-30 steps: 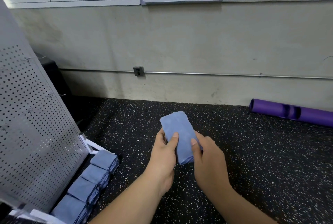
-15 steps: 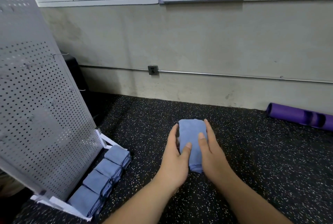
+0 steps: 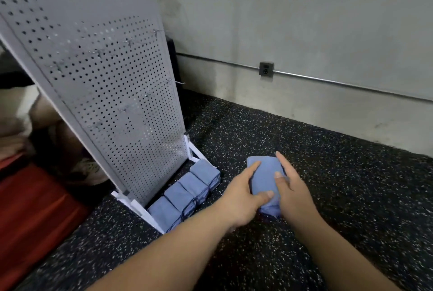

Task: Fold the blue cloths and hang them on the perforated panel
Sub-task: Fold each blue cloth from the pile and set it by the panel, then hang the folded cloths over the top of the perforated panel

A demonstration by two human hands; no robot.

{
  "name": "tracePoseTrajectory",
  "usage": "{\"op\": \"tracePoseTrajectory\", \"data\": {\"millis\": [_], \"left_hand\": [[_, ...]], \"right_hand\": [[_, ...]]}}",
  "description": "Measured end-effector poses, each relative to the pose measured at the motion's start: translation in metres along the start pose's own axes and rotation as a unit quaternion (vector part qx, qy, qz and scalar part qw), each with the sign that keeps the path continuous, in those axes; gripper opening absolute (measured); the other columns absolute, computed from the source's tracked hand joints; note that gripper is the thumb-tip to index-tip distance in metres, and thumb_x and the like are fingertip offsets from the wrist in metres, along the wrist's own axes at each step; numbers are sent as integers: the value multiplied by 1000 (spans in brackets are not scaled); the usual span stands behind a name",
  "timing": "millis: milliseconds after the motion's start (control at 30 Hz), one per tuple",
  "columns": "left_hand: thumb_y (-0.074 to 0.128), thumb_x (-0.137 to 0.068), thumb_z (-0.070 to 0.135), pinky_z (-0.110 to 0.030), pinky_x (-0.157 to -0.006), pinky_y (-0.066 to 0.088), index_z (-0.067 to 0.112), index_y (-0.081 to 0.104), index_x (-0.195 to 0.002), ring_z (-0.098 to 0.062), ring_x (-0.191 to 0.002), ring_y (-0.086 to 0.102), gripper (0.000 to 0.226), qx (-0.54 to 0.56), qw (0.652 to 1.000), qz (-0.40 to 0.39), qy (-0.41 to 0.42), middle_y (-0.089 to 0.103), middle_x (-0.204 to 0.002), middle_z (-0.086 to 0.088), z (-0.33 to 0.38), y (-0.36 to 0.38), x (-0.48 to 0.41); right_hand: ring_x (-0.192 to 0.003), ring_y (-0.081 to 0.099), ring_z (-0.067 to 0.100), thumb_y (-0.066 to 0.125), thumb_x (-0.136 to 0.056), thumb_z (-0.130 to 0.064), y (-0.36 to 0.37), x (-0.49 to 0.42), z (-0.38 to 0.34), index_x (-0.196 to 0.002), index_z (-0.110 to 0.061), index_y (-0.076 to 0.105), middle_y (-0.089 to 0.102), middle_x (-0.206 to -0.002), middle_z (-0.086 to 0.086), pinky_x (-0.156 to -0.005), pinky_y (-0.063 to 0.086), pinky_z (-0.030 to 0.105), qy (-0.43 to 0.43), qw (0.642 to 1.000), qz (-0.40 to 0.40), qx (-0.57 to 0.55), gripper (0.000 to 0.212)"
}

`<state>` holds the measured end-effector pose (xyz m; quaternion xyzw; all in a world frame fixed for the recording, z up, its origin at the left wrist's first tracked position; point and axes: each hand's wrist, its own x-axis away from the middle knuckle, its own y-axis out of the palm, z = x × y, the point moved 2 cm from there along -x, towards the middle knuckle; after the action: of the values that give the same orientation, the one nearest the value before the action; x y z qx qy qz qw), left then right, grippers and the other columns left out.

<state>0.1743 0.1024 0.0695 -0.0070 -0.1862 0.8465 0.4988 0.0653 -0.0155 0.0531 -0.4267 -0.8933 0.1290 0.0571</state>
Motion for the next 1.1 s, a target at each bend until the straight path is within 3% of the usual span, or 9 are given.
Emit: {"op": "tracePoseTrajectory", "data": {"millis": [67, 200, 367, 567, 667, 733, 900, 1000, 1100], "left_hand": [[77, -98, 24, -7, -102, 40, 29, 30, -167, -3, -135, 49, 83, 0, 1000, 17, -26, 47, -156, 7, -13, -23, -4], [73, -101, 27, -31, -116, 43, 30, 22, -169, -16, -138, 53, 85, -10, 996, 25, -81, 44, -164, -3, -43, -68, -9], [69, -97, 18, -24, -68, 54, 36, 10, -170, -13, -82, 63, 95, -15, 984, -8, -175, 58, -139, -6, -84, -113, -9], [87, -71, 39, -43, -104, 57, 44, 6, -168, -33, -128, 64, 126, -111, 969, -68, -211, 43, -164, -6, -138, -157, -5], [84, -89, 22, -27, -66, 56, 42, 4, -169, -22, -88, 71, 115, -90, 968, -75, -220, 48, -158, -11, -155, -168, -2], [82, -91, 18, -27, -58, 53, 45, 9, -169, -14, -69, 65, 110, -42, 975, -54, -212, 54, -150, -15, -160, -173, -3], [71, -98, 9, -38, -99, 60, 39, 28, -165, -19, -114, 68, 85, 21, 988, 79, -134, 56, -144, -5, -130, -196, 0], [62, -97, 0, -25, -96, 58, 41, 25, -166, -12, -124, 64, 88, 34, 990, 112, -77, 56, -151, -1, -102, -211, 14], [56, -100, -1, -28, -88, 62, 49, 25, -163, -11, -114, 68, 87, 56, 986, 152, -42, 58, -145, 7, -67, -222, 37]], "right_hand": [[-135, 58, 9, 48, -114, -21, 24, -5, 3, -155, -43, 50, 54, -155, -11, -117, 47, 45, 11, 998, -57, -33, 47], [-125, 70, 21, 53, -112, -18, 70, -15, 5, -151, -42, 56, 65, -147, 0, -108, 56, 49, 97, 972, -158, -143, 46], [-117, 75, 25, 56, -109, -7, 127, -20, 12, -151, -37, 53, 75, -133, 3, -92, 64, 39, 152, 946, -227, -176, 52], [-117, 74, 17, 60, -107, -6, 185, -21, 41, -150, -42, 52, 72, -137, 0, -104, 59, 45, 183, 942, -257, -111, 56], [-120, 73, 15, 62, -107, -9, 203, -22, 52, -152, -46, 50, 71, -138, -4, -107, 57, 48, 176, 944, -268, -83, 60], [-122, 71, 13, 63, -106, -10, 212, -25, 51, -154, -49, 48, 70, -139, -7, -108, 57, 46, 153, 949, -266, -67, 63], [-124, 71, 16, 65, -102, 3, 221, -32, 10, -149, -50, 49, 69, -142, -1, -106, 58, 46, 89, 963, -232, -105, 73], [-122, 72, 20, 69, -97, 8, 220, -30, -31, -155, -52, 40, 66, -145, 2, -96, 63, 45, 60, 967, -208, -136, 89], [-120, 73, 20, 69, -95, 12, 218, -24, -78, -158, -57, 32, 65, -143, 3, -87, 65, 40, 36, 969, -197, -147, 100]]}}
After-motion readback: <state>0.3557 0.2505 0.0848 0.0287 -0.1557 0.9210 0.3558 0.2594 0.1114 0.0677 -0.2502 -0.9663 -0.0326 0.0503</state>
